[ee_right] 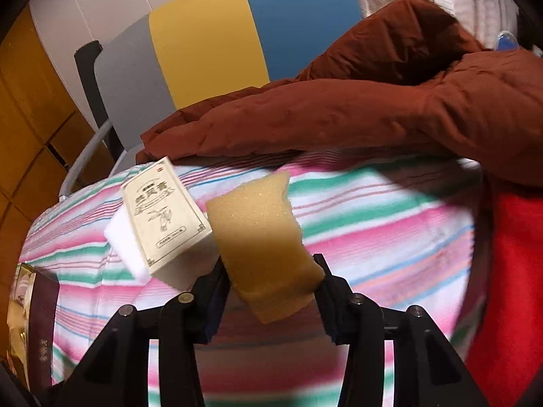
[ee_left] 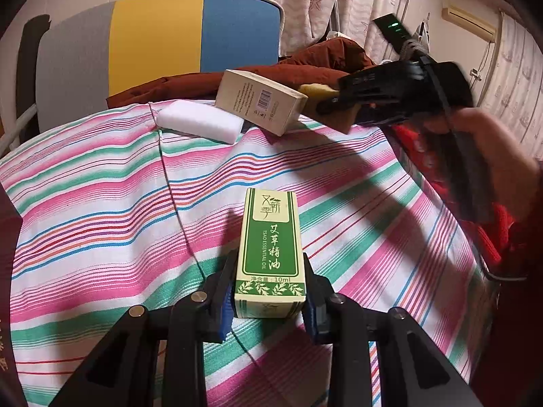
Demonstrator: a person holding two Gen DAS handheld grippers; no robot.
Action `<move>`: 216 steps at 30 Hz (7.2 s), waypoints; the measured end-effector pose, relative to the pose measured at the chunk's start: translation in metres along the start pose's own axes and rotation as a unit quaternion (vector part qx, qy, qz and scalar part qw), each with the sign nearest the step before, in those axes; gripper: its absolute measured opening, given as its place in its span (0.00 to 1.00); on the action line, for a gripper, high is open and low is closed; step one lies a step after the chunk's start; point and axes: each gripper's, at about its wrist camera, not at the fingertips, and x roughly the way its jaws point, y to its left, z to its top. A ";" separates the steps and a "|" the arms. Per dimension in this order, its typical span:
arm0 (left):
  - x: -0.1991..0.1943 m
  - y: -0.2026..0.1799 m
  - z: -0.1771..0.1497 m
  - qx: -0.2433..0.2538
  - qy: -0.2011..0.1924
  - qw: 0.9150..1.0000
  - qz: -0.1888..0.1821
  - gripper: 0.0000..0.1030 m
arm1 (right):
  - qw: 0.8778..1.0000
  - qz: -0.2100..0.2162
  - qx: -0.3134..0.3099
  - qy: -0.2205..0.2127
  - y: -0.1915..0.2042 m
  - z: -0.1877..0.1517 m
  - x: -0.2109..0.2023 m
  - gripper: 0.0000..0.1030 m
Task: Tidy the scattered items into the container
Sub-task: 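Grasp the tan sponge with the right tool while the left holds the green box, then carry the green box and tan sponge over the gold tray and release both, then move both tools back toward the cream box and white block, then grasp the cream box with the right tool, then grasp the white block with the left tool while the right holds the cream box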
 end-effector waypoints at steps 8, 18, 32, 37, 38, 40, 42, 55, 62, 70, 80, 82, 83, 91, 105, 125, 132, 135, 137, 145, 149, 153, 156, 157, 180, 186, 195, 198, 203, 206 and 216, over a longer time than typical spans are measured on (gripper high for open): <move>0.001 0.000 0.001 0.003 0.000 1.000 0.003 0.31 | 0.991 0.051 0.113 0.049 0.006 -0.050 -0.043 0.46; -0.012 0.003 -0.001 -0.013 0.002 1.000 -0.001 0.29 | 0.992 0.070 0.093 0.040 0.058 -0.112 -0.050 0.46; -0.096 0.017 -0.035 -0.051 -0.033 0.998 -0.005 0.29 | 0.992 0.119 0.011 0.032 0.094 -0.111 -0.051 0.46; -0.138 0.038 -0.041 -0.060 -0.061 0.996 0.012 0.29 | 0.991 0.129 -0.020 0.030 0.117 -0.114 -0.058 0.46; -0.143 0.041 -0.042 -0.061 -0.063 0.996 0.017 0.29 | 0.991 0.130 -0.024 0.031 0.121 -0.114 -0.059 0.46; -0.159 0.055 -0.046 -0.073 -0.074 0.994 0.029 0.29 | 0.988 0.144 -0.034 0.032 0.138 -0.115 -0.062 0.46; -0.170 0.065 -0.048 -0.090 -0.081 0.992 0.034 0.29 | 0.986 0.157 -0.042 0.032 0.153 -0.118 -0.066 0.46; -0.232 0.168 -0.088 -0.183 -0.095 0.971 0.124 0.29 | 0.957 0.261 -0.122 0.045 0.305 -0.127 -0.078 0.46; -0.231 0.202 -0.108 -0.214 -0.064 0.965 0.140 0.30 | 0.947 0.276 -0.154 0.061 0.377 -0.141 -0.064 0.47; -0.236 0.205 -0.122 -0.245 -0.055 0.958 0.136 0.52 | 0.950 0.264 -0.137 0.095 0.402 -0.153 -0.037 0.76; -0.253 0.204 -0.124 -0.271 -0.097 0.947 0.143 0.52 | 0.953 0.262 -0.139 0.063 0.385 -0.153 -0.059 0.79; -0.254 0.205 -0.125 -0.278 -0.097 0.945 0.145 0.52 | 0.953 0.263 -0.136 0.066 0.384 -0.154 -0.057 0.79; -0.254 0.207 -0.124 -0.280 -0.097 0.944 0.146 0.52 | 0.953 0.264 -0.135 0.067 0.381 -0.155 -0.057 0.79; -0.250 0.195 -0.113 -0.279 -0.095 0.945 0.143 0.52 | 0.956 0.258 -0.126 0.055 0.355 -0.150 -0.063 0.79; -0.212 0.132 -0.070 -0.193 -0.056 0.973 0.110 0.52 | 0.989 0.144 -0.015 0.002 0.205 -0.091 -0.059 0.80; -0.177 0.087 -0.047 -0.139 -0.017 0.987 0.082 0.52 | 0.993 -0.006 0.117 -0.012 0.081 -0.006 0.012 0.83; -0.167 0.086 -0.039 -0.136 -0.014 0.988 0.075 0.53 | 0.996 0.001 0.094 0.014 0.072 -0.012 0.024 0.58; -0.154 0.084 -0.027 -0.134 -0.012 0.989 0.061 0.53 | 0.997 0.001 0.076 0.023 0.066 -0.017 0.014 0.51; -0.142 0.082 -0.016 -0.137 -0.007 0.989 0.054 0.53 | 0.998 -0.008 0.054 0.030 0.064 -0.022 0.006 0.50; -0.076 0.070 0.048 -0.157 0.011 0.987 0.018 0.54 | 0.996 0.012 0.092 0.009 0.029 -0.046 -0.014 0.50; -0.036 0.070 0.080 -0.185 0.030 0.982 0.012 0.61 | 0.995 0.014 0.101 0.014 0.021 -0.044 -0.014 0.50; 0.008 0.068 0.104 -0.219 0.060 0.974 -0.001 0.64 | 0.995 0.012 0.096 0.028 0.022 -0.044 -0.008 0.50; 0.033 0.070 0.121 -0.238 0.066 0.969 0.009 0.64 | 0.996 0.008 0.087 0.030 0.024 -0.043 -0.007 0.50; 0.041 0.072 0.128 -0.245 0.066 0.967 0.015 0.64 | 0.996 0.007 0.082 0.030 0.025 -0.043 -0.006 0.50; 0.134 0.061 0.174 -0.154 0.092 0.977 0.117 0.76 | 0.996 0.015 0.086 0.033 0.032 -0.039 0.000 0.50; 0.111 0.078 0.158 -0.170 0.054 0.980 0.088 0.47 | 0.996 0.012 0.082 0.032 0.033 -0.040 0.000 0.50; 0.084 0.075 0.130 -0.183 0.023 0.982 0.049 0.07 | 0.997 0.004 0.069 0.033 0.032 -0.039 0.002 0.50; 0.084 0.086 0.131 -0.234 0.044 0.971 0.007 0.10 | 0.997 0.003 0.071 0.039 0.031 -0.040 0.005 0.50; 0.087 0.094 0.155 -0.272 0.049 0.960 0.037 0.50 | 0.996 0.005 0.079 0.038 0.028 -0.041 0.004 0.50; 0.102 0.094 0.168 -0.288 0.073 0.953 0.051 0.53 | 0.995 0.009 0.086 0.039 0.027 -0.041 0.004 0.50; 0.150 0.045 0.184 -0.156 0.119 0.970 0.146 0.89 | 0.995 0.014 0.086 0.040 0.026 -0.040 0.004 0.50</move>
